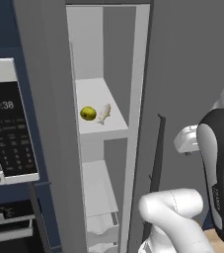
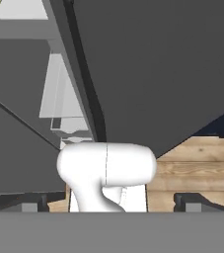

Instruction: Take the pear, fish, and kiwi from the freezer and place them in the bowl on the counter.

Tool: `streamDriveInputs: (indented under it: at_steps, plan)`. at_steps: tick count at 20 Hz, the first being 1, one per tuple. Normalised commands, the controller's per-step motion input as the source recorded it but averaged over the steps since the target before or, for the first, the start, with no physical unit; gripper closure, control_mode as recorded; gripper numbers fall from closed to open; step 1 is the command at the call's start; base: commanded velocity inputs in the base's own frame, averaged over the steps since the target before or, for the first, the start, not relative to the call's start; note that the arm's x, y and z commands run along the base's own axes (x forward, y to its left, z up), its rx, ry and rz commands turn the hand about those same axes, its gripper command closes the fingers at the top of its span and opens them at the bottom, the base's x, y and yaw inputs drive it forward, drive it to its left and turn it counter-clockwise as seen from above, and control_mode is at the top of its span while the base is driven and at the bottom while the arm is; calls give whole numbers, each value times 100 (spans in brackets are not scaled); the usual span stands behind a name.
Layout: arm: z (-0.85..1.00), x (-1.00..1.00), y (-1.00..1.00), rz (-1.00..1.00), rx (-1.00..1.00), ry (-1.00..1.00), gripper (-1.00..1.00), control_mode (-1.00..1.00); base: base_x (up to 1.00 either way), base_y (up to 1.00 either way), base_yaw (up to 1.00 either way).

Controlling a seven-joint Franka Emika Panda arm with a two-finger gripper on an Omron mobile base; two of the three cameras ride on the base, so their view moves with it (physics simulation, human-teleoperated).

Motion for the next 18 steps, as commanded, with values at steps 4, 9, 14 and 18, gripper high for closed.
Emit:
streamDriveInputs:
  at_steps: [4,9,14,18]
  plan:
    - [0,0,0,0,0,0,-100,100,22,55,0]
    - [0,0,0,0,0,0,-100,100,14,56,0]
    - [0,0,0,0,0,0,-100,100,0,58,2]
    - [0,0,0,0,0,0,-100,100,2,46,3]
